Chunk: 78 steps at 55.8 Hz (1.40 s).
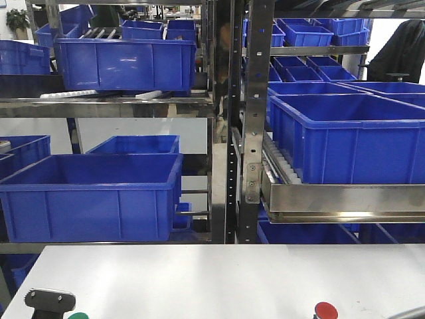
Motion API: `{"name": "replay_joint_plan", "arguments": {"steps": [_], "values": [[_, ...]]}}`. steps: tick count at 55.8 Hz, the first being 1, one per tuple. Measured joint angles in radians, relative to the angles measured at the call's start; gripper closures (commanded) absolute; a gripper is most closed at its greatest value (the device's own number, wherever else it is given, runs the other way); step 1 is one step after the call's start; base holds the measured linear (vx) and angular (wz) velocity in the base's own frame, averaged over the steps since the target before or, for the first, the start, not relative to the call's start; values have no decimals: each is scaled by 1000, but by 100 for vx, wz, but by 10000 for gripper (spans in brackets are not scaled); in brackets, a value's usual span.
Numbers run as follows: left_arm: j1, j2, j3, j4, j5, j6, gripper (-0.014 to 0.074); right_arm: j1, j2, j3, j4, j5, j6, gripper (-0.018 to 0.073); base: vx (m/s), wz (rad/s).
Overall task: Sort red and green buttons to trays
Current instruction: 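Lower both grippers around the green and red buttons, then close both grippers on the buttons and lift them off the table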
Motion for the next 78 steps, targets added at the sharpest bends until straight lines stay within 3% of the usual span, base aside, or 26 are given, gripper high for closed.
{"name": "replay_joint_plan", "arguments": {"steps": [21, 36, 67, 78], "values": [[0, 0, 0, 0, -2, 0, 575, 0, 278, -205, -83, -87, 104, 6, 0, 0], [0, 0, 0, 0, -4, 0, 575, 0, 367, -287, -204, -119, 205, 6, 0, 0], [0, 1, 0, 0, -5, 0, 575, 0, 570, -395, -220, -173, 241, 8, 0, 0], [0, 1, 0, 0, -5, -1, 576, 0, 608, -397, -220, -192, 241, 63, 0, 0]]}}
